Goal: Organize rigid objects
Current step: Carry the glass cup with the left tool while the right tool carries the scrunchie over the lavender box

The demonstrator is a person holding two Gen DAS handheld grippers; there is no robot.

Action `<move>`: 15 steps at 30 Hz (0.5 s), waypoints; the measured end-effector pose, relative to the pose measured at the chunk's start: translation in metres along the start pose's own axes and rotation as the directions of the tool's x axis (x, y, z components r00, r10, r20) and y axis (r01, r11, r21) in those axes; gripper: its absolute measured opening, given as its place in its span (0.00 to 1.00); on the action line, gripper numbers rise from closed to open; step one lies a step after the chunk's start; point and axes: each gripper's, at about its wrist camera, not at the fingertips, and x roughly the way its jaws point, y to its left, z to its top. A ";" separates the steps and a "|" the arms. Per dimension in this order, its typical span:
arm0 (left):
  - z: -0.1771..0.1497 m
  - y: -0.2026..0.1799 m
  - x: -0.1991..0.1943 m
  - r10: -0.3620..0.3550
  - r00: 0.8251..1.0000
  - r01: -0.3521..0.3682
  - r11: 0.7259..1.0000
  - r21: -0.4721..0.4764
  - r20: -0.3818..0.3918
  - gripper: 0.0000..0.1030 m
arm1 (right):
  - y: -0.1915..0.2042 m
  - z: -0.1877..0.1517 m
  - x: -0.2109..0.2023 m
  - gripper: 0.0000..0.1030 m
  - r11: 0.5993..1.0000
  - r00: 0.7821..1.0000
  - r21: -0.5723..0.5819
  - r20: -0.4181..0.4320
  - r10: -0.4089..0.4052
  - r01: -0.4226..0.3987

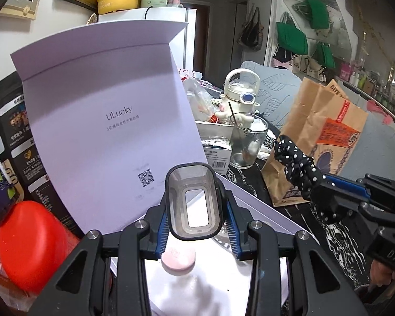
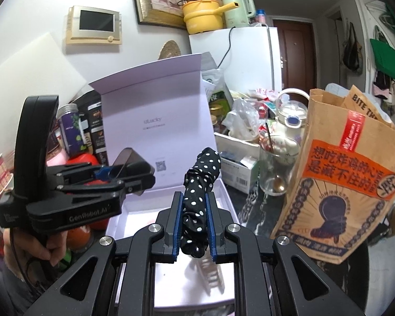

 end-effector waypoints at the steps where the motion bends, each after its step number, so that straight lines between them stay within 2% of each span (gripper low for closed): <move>1: 0.000 0.000 0.005 0.003 1.000 -0.003 1.000 0.002 -0.014 0.35 | -0.001 0.001 0.003 0.16 1.000 1.000 0.000 -0.003 -0.003 0.003; 4: -0.003 -0.002 0.012 -0.007 1.000 0.007 1.000 0.022 -0.030 0.36 | -0.006 0.000 0.009 0.16 1.000 1.000 0.012 -0.004 -0.004 0.004; 8: -0.010 -0.001 0.027 0.005 0.997 -0.002 1.000 0.026 -0.082 0.36 | -0.011 -0.010 0.021 0.16 1.000 0.999 0.019 -0.046 -0.012 0.013; 15: -0.014 0.002 0.039 0.023 0.994 -0.019 0.999 0.038 -0.111 0.35 | -0.015 -0.024 0.042 0.16 1.000 0.994 0.016 -0.107 0.009 -0.007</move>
